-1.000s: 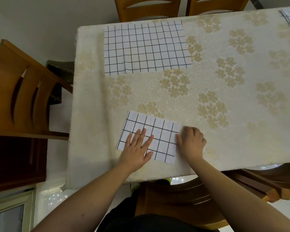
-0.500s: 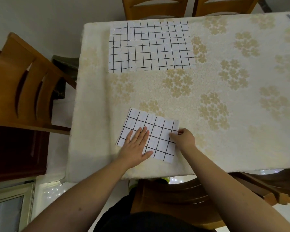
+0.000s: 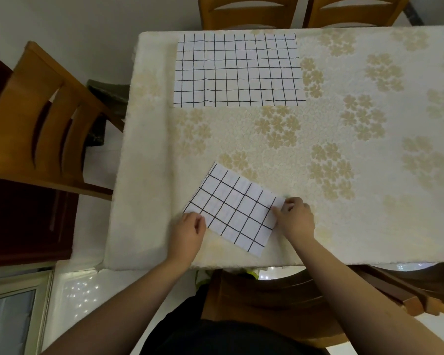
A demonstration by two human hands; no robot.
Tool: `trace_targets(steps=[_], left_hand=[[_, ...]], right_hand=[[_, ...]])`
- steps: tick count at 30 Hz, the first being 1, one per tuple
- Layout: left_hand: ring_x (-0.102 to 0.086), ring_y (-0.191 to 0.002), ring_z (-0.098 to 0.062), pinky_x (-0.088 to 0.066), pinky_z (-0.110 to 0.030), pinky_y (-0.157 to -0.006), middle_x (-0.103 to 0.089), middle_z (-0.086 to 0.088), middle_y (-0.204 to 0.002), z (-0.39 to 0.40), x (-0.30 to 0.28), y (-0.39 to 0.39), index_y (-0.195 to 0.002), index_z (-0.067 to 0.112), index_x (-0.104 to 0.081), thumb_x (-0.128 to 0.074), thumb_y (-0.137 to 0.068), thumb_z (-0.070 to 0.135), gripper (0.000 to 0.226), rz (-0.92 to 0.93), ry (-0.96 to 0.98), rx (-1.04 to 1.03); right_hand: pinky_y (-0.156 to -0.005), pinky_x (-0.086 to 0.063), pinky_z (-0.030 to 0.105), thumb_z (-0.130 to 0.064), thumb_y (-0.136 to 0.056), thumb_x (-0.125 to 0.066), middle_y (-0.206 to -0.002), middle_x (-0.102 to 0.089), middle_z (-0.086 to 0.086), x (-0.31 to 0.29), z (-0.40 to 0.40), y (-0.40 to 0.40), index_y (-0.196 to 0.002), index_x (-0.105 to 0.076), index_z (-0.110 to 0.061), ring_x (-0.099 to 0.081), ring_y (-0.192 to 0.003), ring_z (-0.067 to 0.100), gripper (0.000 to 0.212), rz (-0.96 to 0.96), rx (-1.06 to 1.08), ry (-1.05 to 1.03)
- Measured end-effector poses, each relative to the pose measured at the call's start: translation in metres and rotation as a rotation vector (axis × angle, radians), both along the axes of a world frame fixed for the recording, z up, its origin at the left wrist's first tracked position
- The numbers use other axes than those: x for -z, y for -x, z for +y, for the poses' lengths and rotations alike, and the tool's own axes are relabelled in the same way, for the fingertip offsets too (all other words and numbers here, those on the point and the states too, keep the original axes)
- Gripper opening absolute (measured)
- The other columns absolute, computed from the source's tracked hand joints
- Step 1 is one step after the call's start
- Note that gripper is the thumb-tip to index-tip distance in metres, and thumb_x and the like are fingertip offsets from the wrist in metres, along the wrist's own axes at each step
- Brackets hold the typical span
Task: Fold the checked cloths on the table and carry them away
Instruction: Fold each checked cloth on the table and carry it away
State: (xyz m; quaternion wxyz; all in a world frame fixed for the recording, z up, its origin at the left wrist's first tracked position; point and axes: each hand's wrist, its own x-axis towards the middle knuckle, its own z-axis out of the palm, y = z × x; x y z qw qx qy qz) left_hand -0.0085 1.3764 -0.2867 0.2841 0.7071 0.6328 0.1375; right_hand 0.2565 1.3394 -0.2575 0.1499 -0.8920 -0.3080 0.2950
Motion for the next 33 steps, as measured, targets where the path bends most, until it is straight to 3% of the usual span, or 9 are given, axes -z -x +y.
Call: trace_targets(steps=[2,5,9,12,19,23,27,29,33], left_hand=[[-0.048,-0.048,-0.012,-0.029,-0.021,-0.045,-0.051,-0.006,-0.058,-0.009,-0.002,-0.001,-0.069,0.009,-0.052,-0.05,-0.098,0.031,0.037,0.012,0.156,-0.061],[-0.057,-0.043,-0.004,-0.045,-0.024,-0.048,-0.064,-0.007,-0.062,-0.017,-0.007,-0.01,-0.073,0.008,-0.06,-0.048,-0.1,0.032,0.038,-0.151,0.421,-0.185],[-0.071,-0.067,-0.021,-0.061,-0.039,-0.074,-0.071,-0.007,-0.073,-0.027,-0.006,-0.026,-0.092,0.008,-0.067,-0.057,-0.096,0.022,0.017,-0.449,0.689,-0.438],[-0.071,-0.071,-0.023,-0.06,-0.032,-0.064,-0.07,-0.011,-0.077,-0.028,-0.009,-0.036,-0.107,0.004,-0.063,-0.063,-0.093,0.014,0.017,-0.604,0.791,-0.609],[-0.058,-0.067,-0.015,-0.056,-0.028,-0.058,-0.06,-0.01,-0.082,-0.019,-0.015,-0.049,-0.106,0.007,-0.059,-0.066,-0.09,0.012,0.018,-0.718,0.746,-0.8],[-0.063,-0.076,-0.021,-0.056,-0.038,-0.078,-0.066,-0.006,-0.09,-0.015,-0.008,-0.044,-0.091,0.018,-0.061,-0.067,-0.089,0.022,0.007,-0.528,0.578,-0.637],[-0.067,-0.09,-0.022,-0.057,-0.041,-0.082,-0.068,-0.008,-0.099,-0.008,-0.007,-0.038,-0.093,0.021,-0.057,-0.071,-0.084,0.016,0.017,-0.669,0.561,-0.602],[-0.067,-0.092,-0.02,-0.057,-0.033,-0.073,-0.066,-0.007,-0.102,-0.005,-0.008,-0.036,-0.099,0.02,-0.054,-0.072,-0.084,0.01,0.026,-0.767,0.614,-0.623],[-0.066,-0.091,-0.021,-0.055,-0.028,-0.068,-0.067,-0.011,-0.105,0.006,-0.005,-0.031,-0.102,0.013,-0.058,-0.067,-0.088,0.005,0.018,-0.725,0.654,-0.577]], right_hand=[[-0.084,-0.046,0.042,-0.04,-0.084,-0.068,-0.122,-0.054,0.013,0.0,0.01,0.001,-0.125,-0.054,-0.014,-0.054,-0.107,0.033,0.051,-0.122,-0.077,-0.062],[-0.092,-0.04,0.044,-0.032,-0.09,-0.062,-0.129,-0.051,0.013,-0.004,0.034,0.006,-0.13,-0.053,-0.015,-0.048,-0.116,0.034,0.045,-0.19,-0.239,-0.096],[-0.092,-0.043,0.041,-0.027,-0.092,-0.056,-0.128,-0.055,0.01,-0.001,0.073,0.014,-0.128,-0.057,-0.019,-0.052,-0.115,0.032,0.037,-0.078,-0.493,-0.024],[-0.093,-0.045,0.042,-0.028,-0.09,-0.058,-0.124,-0.056,0.009,0.004,0.091,0.02,-0.128,-0.056,-0.02,-0.055,-0.112,0.031,0.039,-0.055,-0.565,0.031],[-0.092,-0.032,0.04,-0.05,-0.083,-0.064,-0.105,-0.063,0.001,0.005,0.111,0.02,-0.115,-0.054,-0.022,-0.057,-0.105,0.026,0.043,-0.15,-0.509,0.266],[-0.086,-0.036,0.035,-0.05,-0.081,-0.069,-0.093,-0.06,0.0,0.001,0.111,0.015,-0.098,-0.062,-0.022,-0.059,-0.098,0.025,0.034,-0.103,-0.548,0.307],[-0.057,-0.037,0.026,-0.039,-0.083,-0.071,-0.071,-0.049,-0.003,-0.004,0.1,0.007,-0.071,-0.046,-0.02,-0.051,-0.07,0.018,0.034,0.039,-0.544,0.2],[-0.055,-0.035,0.026,-0.035,-0.083,-0.072,-0.073,-0.05,-0.002,-0.006,0.092,0.002,-0.077,-0.05,-0.016,-0.05,-0.07,0.018,0.03,0.087,-0.53,0.161],[-0.072,-0.043,0.029,-0.03,-0.081,-0.075,-0.094,-0.061,0.001,-0.001,0.072,-0.013,-0.104,-0.062,-0.012,-0.057,-0.087,0.02,0.032,0.222,-0.438,0.145]])
